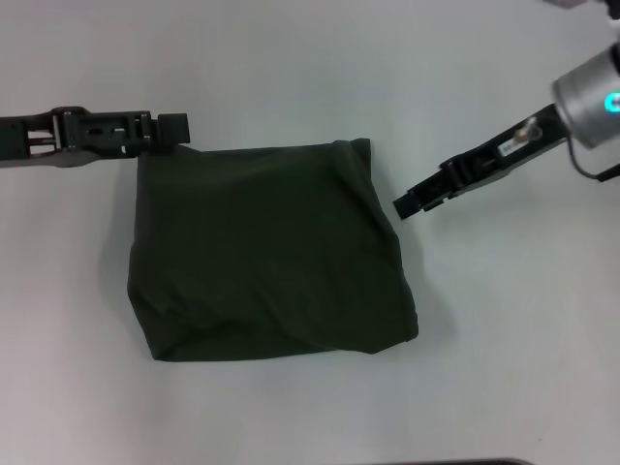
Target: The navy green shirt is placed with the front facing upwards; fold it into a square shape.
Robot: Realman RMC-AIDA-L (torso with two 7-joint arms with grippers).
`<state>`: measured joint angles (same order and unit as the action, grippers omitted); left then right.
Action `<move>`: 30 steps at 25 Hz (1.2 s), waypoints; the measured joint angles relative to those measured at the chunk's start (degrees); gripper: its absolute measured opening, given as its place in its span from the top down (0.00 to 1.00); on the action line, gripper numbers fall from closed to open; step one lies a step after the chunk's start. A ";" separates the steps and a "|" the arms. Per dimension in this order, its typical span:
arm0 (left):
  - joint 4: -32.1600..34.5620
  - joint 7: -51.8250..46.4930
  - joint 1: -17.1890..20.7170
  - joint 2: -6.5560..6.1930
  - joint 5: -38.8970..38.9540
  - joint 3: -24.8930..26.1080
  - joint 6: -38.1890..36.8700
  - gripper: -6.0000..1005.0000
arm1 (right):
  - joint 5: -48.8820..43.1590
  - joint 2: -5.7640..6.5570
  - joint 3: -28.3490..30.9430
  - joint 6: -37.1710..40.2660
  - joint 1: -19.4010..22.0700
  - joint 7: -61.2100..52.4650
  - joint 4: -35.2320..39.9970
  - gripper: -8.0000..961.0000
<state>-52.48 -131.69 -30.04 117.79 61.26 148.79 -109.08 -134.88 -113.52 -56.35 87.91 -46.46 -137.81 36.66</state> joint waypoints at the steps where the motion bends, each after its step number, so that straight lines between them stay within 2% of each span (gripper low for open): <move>1: 0.00 -0.03 -0.04 0.07 0.00 0.01 0.00 0.36 | -0.77 -0.41 -0.27 -0.97 -0.51 -0.17 -0.22 0.44; 4: 0.27 -0.05 -0.19 0.22 0.00 0.03 0.00 0.36 | -1.62 -1.43 -0.08 -4.10 -1.39 -0.45 -0.31 0.44; 8: 0.48 -0.06 -0.27 0.43 0.00 0.05 0.12 0.36 | -1.36 -1.67 0.12 -7.53 -1.38 -0.45 -0.35 0.44; 11: 0.73 -0.06 -0.24 0.56 0.01 0.07 0.45 0.36 | -1.12 -2.30 0.14 -9.54 -1.30 -0.45 -0.48 0.44; 14: 0.91 -0.06 -0.32 0.66 0.00 0.09 0.63 0.36 | -0.58 -3.40 0.16 -10.40 -1.54 -0.39 -0.49 0.44; 22: 0.99 -0.06 -0.63 0.86 0.25 0.15 0.98 0.36 | 0.05 -5.32 0.03 -12.32 -2.53 0.18 -0.49 0.44; 26: 1.45 -0.06 -0.61 0.93 1.28 0.18 1.30 0.36 | 0.12 -5.83 -0.06 -12.38 -2.98 0.18 -0.86 0.44; 30: 1.64 -0.06 -0.58 0.95 1.34 0.18 1.40 0.36 | 0.16 -5.80 -0.31 -12.48 -3.50 0.14 -2.37 0.44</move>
<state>-50.84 -131.75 -30.63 118.74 62.60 148.98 -107.68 -134.72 -119.31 -56.66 75.43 -49.96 -137.67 34.29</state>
